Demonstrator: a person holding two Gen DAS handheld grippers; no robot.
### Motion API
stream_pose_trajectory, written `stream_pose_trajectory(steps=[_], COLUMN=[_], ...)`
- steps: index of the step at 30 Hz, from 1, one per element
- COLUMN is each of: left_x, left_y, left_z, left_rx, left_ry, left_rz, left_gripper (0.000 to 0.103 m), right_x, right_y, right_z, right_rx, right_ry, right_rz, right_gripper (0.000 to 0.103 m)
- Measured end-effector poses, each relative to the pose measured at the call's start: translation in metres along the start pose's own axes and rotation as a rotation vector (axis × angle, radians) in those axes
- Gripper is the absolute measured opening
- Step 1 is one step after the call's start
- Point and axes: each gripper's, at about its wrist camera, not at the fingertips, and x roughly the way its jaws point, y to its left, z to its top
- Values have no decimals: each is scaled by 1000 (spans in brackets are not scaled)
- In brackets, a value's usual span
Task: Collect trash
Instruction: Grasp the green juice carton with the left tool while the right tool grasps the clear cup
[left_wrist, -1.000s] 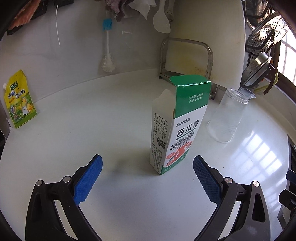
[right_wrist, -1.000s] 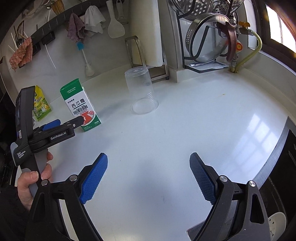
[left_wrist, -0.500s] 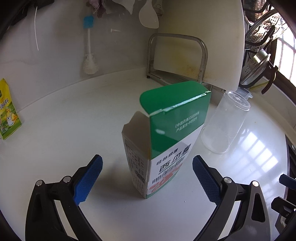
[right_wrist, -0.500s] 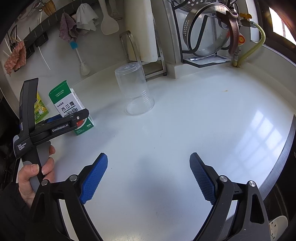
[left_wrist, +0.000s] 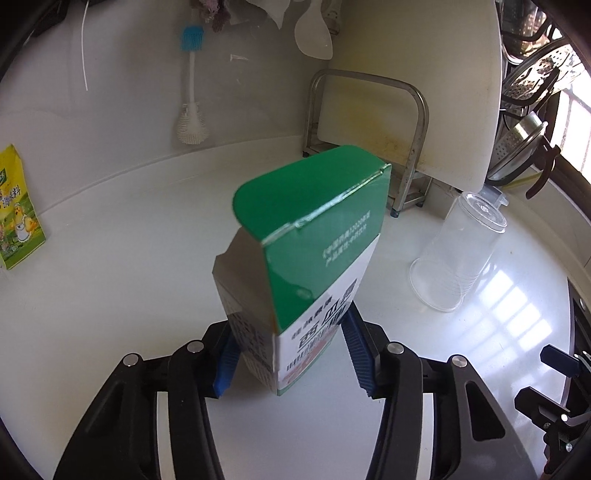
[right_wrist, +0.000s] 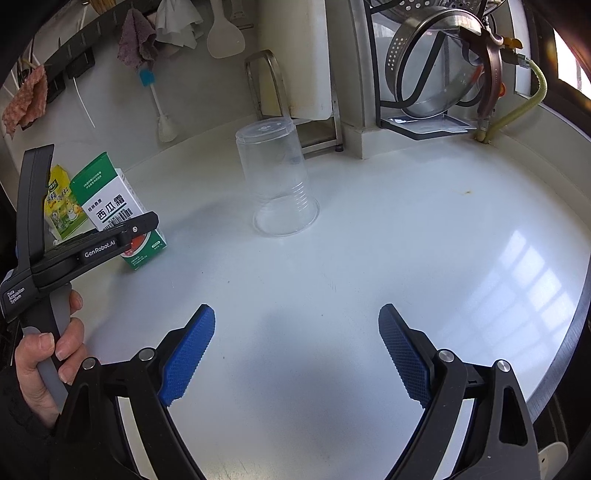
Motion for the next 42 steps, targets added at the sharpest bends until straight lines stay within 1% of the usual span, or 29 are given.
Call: stream_pose_trajectory(steps=[6, 13, 18, 21, 24, 28, 31, 35, 39, 42], left_x=[-9, -2, 1, 3, 6, 4, 4, 6, 6, 6], left_y=[12, 25, 33, 36, 37, 36, 36, 35, 35, 35], left_z=[3, 6, 6, 6, 5, 5, 5, 5, 5, 5], left_rx=[-18, -40, -66, -78, -83, -87, -84, -79, -74, -73], left_ry=[-49, -33, -30, -20, -10, -16, -15, -8, -9, -10], left_rz=[110, 188, 194, 189, 186, 189, 190, 189, 192, 191], left_gripper=[50, 50, 50, 50, 50, 50, 50, 50, 50, 50], right_x=[14, 33, 42, 53, 64, 73, 80, 87, 93, 97], right_y=[14, 23, 25, 29, 33, 34, 34, 36, 41, 43], right_z=[15, 35, 51, 59, 65, 71, 76, 82, 86, 88], right_rx=[-26, -25, 2, -12, -27, -23, -15, -10, -26, -35], right_ry=[-24, -43, -77, -81, -67, -67, -64, -61, -66, -55], right_rz=[-25, -47, -51, -71, -82, -111, -147, -150, -178, -177], right_gripper=[86, 86, 86, 86, 86, 86, 86, 86, 86, 85])
